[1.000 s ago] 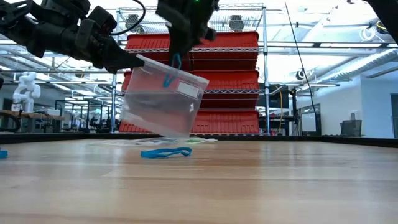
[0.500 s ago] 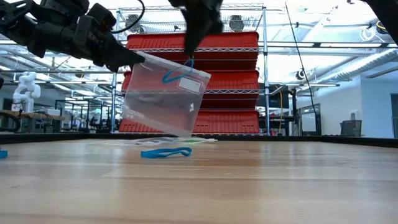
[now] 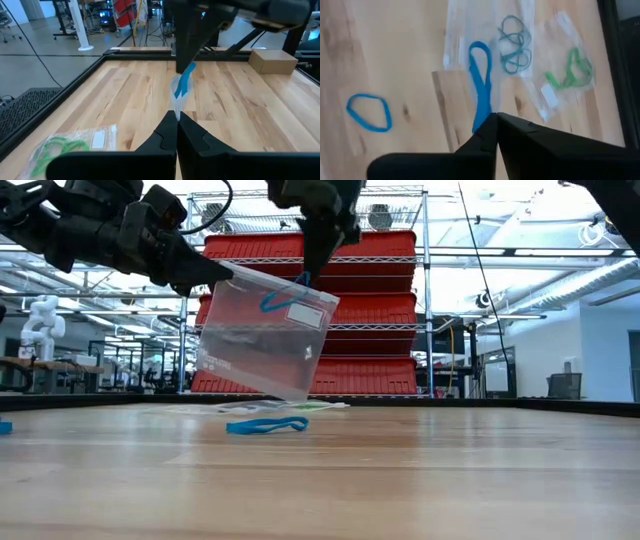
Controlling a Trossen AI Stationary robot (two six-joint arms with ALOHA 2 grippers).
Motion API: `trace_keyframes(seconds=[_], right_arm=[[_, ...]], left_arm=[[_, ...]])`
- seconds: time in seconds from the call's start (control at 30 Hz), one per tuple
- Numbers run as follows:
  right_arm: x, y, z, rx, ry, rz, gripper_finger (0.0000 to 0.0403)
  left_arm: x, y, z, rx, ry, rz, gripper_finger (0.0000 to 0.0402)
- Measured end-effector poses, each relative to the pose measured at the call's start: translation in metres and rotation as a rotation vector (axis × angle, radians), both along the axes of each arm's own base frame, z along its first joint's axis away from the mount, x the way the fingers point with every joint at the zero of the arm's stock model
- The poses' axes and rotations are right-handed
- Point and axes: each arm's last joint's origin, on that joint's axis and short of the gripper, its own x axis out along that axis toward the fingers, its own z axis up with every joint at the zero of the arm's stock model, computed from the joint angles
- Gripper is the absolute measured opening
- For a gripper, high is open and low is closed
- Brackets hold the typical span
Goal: Sort rubber bands
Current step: Put the blue rubber bands into the transparent zip bag
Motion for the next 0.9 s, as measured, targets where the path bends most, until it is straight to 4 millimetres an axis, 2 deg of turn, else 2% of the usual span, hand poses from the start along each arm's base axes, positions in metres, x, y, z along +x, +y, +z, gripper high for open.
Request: trace_keyframes(seconds=[0.13,0.2,0.37,0.53,0.7,0.9], right_arm=[[0.01,-0.01,-0.002,-0.013,-0.068,0.006,0.0001],[0.012,-0.01,0.005,-0.023,-0.124,0.016,0.0001],[-0.004,-0.006,0.023,-0.032,-0.117,0.0,0.0],[-0.012,-0.002,0.017,0.028,-0.014,-0.017,0.0],[-0.007,0.005,0.014,0.061,-0.037,0.009,0.0],[0.007,-0.005,0.003,0.056,-0.08,0.034,0.0]], left_arm=[[0.0,0.0,0.0,0.001,0.0,0.0,0.0],[0.0,0.0,0.0,0.001,0.001,0.0,0.0],[0.0,0.0,-0.001,0.005,0.007,-0.001,0.0],[0.0,0.0,-0.001,0.005,0.007,-0.001,0.0],[0.0,0.0,0.0,0.004,0.004,-0.001,0.0],[0.0,0.0,0.0,0.005,0.001,-0.001,0.0]])
